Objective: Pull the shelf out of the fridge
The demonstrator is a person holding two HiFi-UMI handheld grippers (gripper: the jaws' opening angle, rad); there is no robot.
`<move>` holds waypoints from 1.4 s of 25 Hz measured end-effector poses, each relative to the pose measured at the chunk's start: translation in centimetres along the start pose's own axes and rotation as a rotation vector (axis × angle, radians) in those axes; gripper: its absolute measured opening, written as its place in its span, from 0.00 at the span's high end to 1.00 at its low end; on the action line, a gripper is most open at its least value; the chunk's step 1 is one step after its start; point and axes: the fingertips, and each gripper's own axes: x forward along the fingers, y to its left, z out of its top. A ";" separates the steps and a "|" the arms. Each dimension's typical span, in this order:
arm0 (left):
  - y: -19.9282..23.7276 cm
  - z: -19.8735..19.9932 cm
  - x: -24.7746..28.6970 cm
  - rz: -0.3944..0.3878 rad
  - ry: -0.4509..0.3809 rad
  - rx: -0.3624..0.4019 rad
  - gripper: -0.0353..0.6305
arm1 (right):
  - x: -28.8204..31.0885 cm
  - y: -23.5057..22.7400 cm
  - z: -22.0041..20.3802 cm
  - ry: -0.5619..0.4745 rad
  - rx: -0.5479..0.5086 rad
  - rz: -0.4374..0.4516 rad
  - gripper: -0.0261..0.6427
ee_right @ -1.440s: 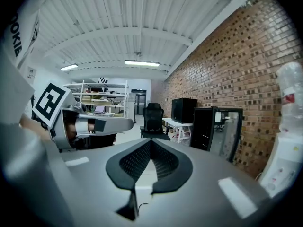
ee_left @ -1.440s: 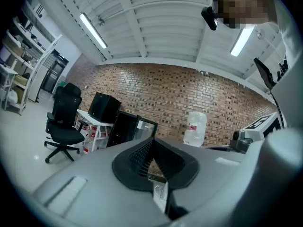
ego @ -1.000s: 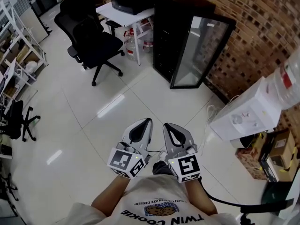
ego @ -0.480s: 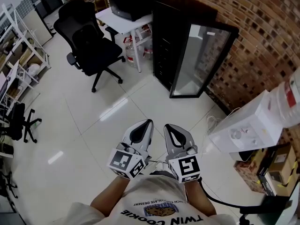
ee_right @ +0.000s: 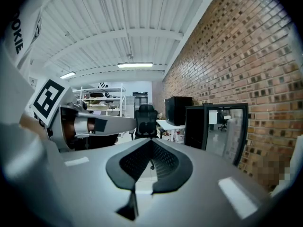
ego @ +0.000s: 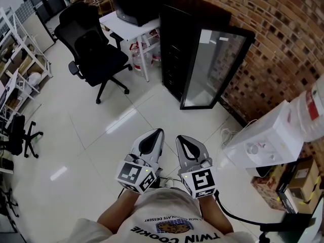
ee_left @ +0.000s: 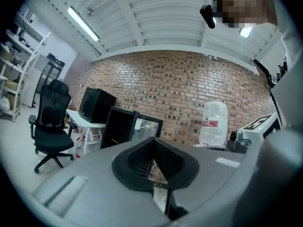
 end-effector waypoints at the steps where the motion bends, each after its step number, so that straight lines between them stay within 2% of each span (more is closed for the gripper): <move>1: 0.1 0.0 0.3 -0.004 -0.002 -0.001 0.94 | 0.1 -0.2 -0.1 0.001 -0.001 -0.001 0.95; 11: 3.7 -0.2 5.7 -0.053 -0.012 -0.031 0.94 | 5.5 -3.4 0.1 0.029 -0.026 -0.035 0.95; 26: 17.2 2.7 17.1 -0.152 0.018 -0.113 0.94 | 21.6 -8.6 3.5 0.079 -0.043 -0.137 0.95; 35: 23.6 3.9 21.5 -0.216 0.010 -0.143 0.94 | 29.0 -9.9 5.7 0.088 -0.081 -0.198 0.95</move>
